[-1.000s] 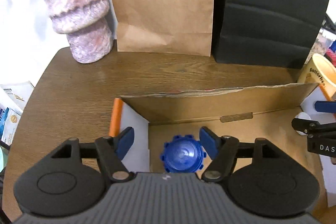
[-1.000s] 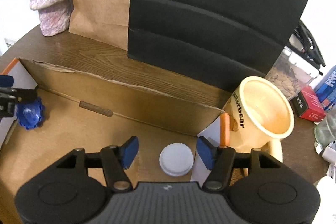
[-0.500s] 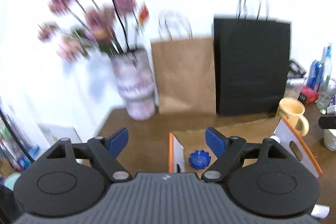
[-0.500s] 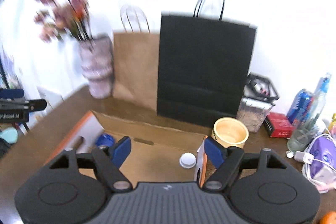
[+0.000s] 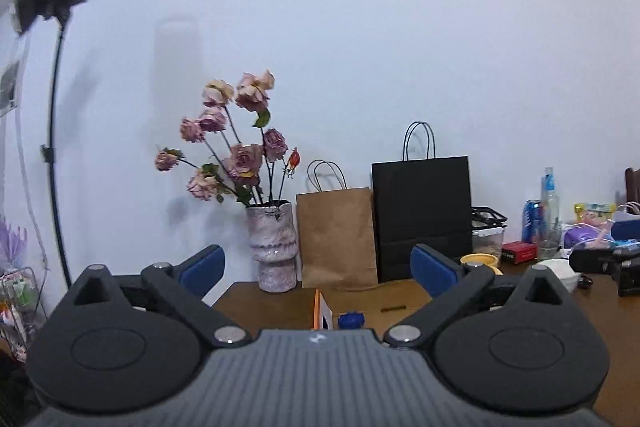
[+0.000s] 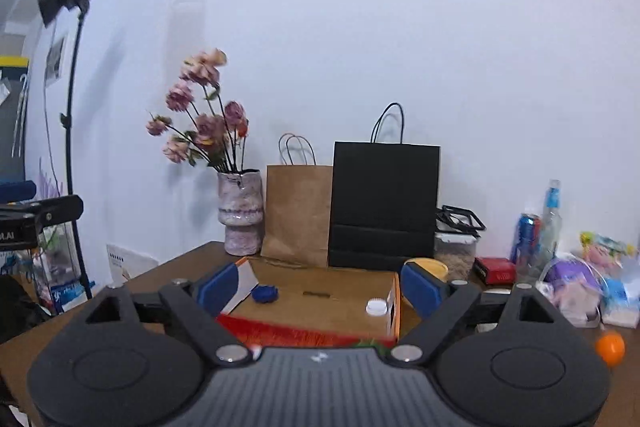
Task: Organize rigid objects
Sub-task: 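Withdraw both tools from the box back toward the items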
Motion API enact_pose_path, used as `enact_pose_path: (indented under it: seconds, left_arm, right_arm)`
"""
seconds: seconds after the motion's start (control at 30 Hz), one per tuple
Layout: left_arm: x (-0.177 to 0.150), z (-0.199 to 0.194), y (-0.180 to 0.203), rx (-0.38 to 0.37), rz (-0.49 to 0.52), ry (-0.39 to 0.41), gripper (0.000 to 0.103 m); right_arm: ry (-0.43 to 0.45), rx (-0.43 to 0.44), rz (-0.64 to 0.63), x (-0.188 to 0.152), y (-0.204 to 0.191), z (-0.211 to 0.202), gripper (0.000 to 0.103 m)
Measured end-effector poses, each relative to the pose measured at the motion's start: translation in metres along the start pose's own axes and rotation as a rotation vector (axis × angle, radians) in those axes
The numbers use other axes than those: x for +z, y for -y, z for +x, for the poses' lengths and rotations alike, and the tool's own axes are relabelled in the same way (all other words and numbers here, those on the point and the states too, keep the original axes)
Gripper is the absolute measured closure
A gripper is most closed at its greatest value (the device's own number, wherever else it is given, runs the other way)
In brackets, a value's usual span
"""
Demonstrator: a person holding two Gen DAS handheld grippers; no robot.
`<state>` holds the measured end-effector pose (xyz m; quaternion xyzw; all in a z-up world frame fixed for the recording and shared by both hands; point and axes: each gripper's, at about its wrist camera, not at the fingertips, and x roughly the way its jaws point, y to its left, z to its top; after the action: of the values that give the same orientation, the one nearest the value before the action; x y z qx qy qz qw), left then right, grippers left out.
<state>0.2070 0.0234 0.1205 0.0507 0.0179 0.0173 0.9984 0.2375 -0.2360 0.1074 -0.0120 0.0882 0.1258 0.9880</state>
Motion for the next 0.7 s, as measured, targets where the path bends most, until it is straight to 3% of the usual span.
enact_pose_path:
  seconds: [0.17,0.2,0.33,0.57,0.7]
  left_arm:
    - [-0.036,-0.079,0.002,-0.034,-0.017,0.044,0.000]
    - [-0.042,-0.092,0.003,-0.033,-0.015,0.037,0.000]
    - [-0.069,-0.135,-0.001,-0.021,-0.057,-0.026,0.000]
    - [-0.093,-0.159,-0.006,-0.025,-0.055,-0.096,0.000]
    - [-0.099,-0.162,-0.008,-0.018,-0.085,-0.128,0.000]
  right_arm:
    - [0.077,0.007,-0.008,-0.049,-0.023,-0.071,0.009]
    - [0.078,0.005,-0.002,-0.057,-0.027,-0.081,0.002]
    - [0.069,-0.011,-0.008,-0.081,-0.041,-0.117,0.001]
    - [0.018,-0.032,-0.015,-0.119,-0.054,-0.168,0.001]
    - [0.005,-0.011,0.023,-0.122,-0.053,-0.178,0.000]
